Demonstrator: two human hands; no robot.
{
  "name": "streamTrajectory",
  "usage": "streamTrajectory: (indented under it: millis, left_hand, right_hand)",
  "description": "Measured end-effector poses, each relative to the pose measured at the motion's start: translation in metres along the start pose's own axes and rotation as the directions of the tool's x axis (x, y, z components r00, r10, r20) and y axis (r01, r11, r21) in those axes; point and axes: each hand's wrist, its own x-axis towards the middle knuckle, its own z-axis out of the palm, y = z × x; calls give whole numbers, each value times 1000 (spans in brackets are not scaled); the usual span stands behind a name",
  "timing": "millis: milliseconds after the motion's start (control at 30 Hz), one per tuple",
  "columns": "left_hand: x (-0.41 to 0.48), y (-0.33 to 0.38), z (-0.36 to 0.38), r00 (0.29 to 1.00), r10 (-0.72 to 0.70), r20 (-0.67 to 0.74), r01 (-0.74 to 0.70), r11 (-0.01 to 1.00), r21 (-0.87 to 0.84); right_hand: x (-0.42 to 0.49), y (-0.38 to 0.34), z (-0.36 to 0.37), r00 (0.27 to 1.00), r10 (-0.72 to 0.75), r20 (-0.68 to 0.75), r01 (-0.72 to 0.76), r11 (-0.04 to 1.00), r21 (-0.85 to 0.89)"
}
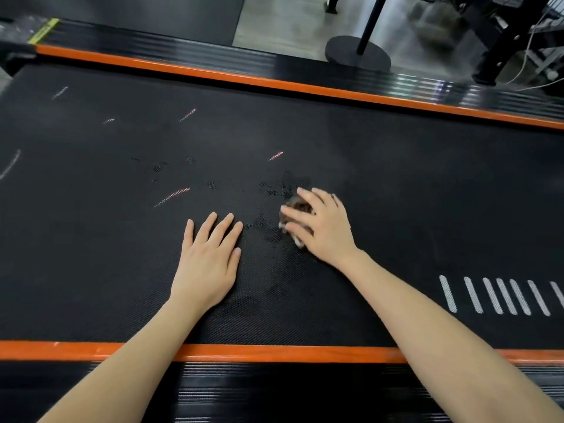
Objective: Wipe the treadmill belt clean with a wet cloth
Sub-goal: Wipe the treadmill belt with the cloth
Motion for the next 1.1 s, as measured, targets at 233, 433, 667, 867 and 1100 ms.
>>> streamTrajectory:
  millis: [233,433,667,867,1100]
  left_hand:
    - [0,1,-2,1000,-4,-3,4,1000,16]
    - [0,2,-3,1000,-1,0,1,1000,5]
    - [47,1,-14,992,20,-127,-21,1000,-11]
    - [130,-5,-17,998,3,-63,7,988,155]
    - [177,-23,5,996,-79,-40,84,987,134]
  right_hand:
    - [-30,-32,-1,997,22,-78,-21,1000,4]
    - [-61,24,-16,972,-236,-9,234,967,-98]
    - [-32,81,-16,929,355,-101,-362,930,-66]
    - [9,103,-13,923,371,-104,-377,925,-42]
    - [72,138,0,923,354,-150,-365,930,-51]
